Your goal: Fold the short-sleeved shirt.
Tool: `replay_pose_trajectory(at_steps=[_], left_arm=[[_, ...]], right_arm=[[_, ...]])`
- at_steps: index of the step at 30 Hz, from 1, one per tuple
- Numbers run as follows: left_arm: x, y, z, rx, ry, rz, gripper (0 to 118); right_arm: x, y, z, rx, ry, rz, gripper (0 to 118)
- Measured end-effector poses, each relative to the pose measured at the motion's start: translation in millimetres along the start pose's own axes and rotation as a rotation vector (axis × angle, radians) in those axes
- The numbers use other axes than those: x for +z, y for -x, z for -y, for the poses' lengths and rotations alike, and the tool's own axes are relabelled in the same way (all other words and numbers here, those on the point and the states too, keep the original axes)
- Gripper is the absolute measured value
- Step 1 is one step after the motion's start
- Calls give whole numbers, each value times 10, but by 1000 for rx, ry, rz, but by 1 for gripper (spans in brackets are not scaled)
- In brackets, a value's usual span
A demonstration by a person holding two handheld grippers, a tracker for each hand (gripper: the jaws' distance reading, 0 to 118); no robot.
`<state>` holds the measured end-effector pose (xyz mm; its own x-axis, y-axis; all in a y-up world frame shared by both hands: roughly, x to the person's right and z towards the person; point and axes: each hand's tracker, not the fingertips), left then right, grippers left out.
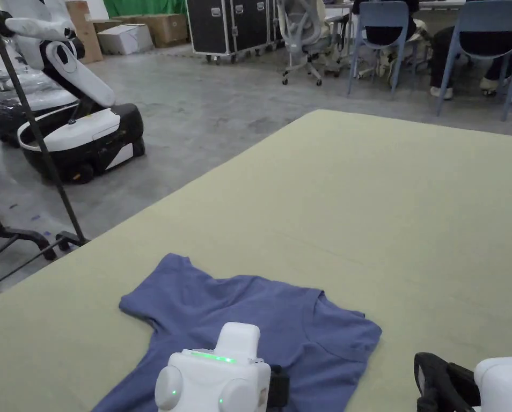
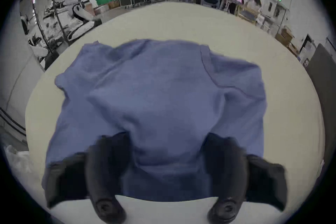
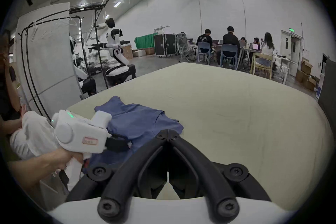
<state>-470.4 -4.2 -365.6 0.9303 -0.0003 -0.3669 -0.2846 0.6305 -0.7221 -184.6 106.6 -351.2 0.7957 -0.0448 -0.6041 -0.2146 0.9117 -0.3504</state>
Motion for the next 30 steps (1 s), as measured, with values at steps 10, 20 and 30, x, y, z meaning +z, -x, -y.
replay_pose_trajectory(at_steps=[10, 20, 30], left_arm=[[174, 531, 4, 299, -37, 181, 13], [957, 276, -110, 272, -249, 288, 13], [2286, -567, -498, 162, -463, 475, 13]], right_arm=[[118, -46, -103, -2, -6, -2, 2], [462, -188, -219, -37, -37, 29, 2], [1702, -671, -413, -73, -183, 161, 2]])
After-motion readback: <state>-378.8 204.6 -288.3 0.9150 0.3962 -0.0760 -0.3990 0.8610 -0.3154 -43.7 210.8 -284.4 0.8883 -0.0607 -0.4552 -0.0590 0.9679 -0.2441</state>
